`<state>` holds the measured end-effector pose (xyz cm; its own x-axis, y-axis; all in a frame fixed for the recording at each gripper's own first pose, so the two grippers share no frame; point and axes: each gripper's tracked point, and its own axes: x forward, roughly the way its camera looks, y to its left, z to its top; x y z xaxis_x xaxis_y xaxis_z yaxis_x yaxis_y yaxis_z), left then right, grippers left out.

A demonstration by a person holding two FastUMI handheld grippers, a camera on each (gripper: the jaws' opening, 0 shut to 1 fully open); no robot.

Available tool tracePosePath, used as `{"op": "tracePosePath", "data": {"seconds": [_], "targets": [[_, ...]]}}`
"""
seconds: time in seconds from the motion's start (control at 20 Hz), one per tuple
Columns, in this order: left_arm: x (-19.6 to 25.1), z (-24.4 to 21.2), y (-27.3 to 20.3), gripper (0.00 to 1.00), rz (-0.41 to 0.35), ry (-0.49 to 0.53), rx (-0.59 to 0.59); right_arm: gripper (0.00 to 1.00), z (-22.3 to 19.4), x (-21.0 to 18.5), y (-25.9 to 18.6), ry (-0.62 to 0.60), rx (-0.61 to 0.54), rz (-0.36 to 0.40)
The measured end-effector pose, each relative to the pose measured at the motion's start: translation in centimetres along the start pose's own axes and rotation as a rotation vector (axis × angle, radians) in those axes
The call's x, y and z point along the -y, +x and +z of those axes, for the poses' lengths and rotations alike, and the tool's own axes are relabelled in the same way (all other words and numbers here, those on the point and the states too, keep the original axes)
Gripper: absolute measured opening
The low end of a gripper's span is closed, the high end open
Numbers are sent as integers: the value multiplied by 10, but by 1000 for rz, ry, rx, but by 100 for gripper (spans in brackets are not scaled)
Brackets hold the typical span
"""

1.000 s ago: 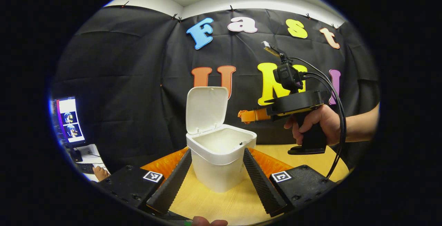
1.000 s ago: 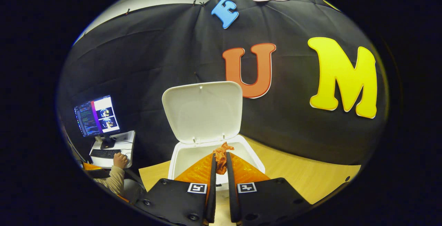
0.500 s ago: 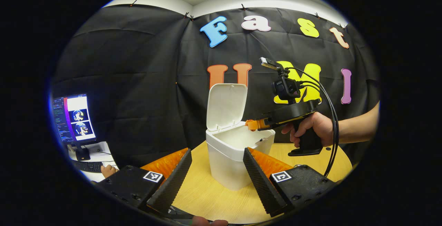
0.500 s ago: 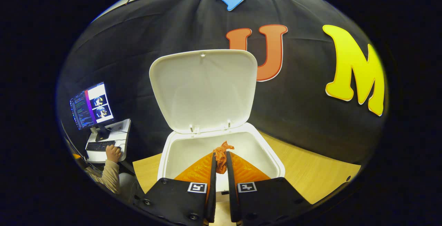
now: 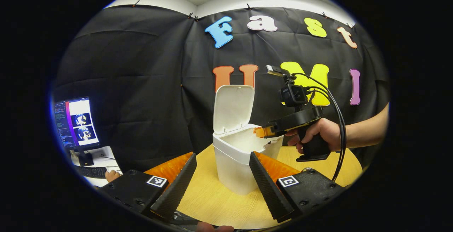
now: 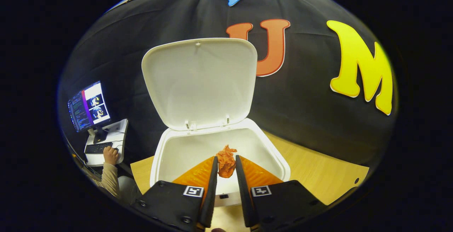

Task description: Press the lid of the desktop garbage bin to open it, pick up the crumpled paper on the desktop and throw it into the bin, then pick up the pop can on the desktop and drop it into the bin, and finally close the garbage bin lid.

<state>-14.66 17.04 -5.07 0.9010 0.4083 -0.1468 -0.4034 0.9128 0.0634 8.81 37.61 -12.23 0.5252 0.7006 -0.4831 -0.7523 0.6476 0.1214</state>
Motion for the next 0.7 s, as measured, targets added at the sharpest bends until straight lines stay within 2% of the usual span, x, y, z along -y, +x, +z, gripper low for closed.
{"op": "tracePosePath", "data": {"seconds": [0.1, 0.15, 0.45, 0.7], "targets": [[2, 0, 1, 98, -8, 5, -1, 55, 0, -1, -1, 2, 1, -3], [2, 0, 0, 98, -11, 7, -1, 61, 0, -1, -1, 5, 3, -5], [15, 0, 2, 98, -56, -3, 5, 61, 10, 4, -25, 54, 44, -6], [42, 0, 9, 98, -146, 10, 31, 67, 30, 22, -80, 45, 160, -50]]}}
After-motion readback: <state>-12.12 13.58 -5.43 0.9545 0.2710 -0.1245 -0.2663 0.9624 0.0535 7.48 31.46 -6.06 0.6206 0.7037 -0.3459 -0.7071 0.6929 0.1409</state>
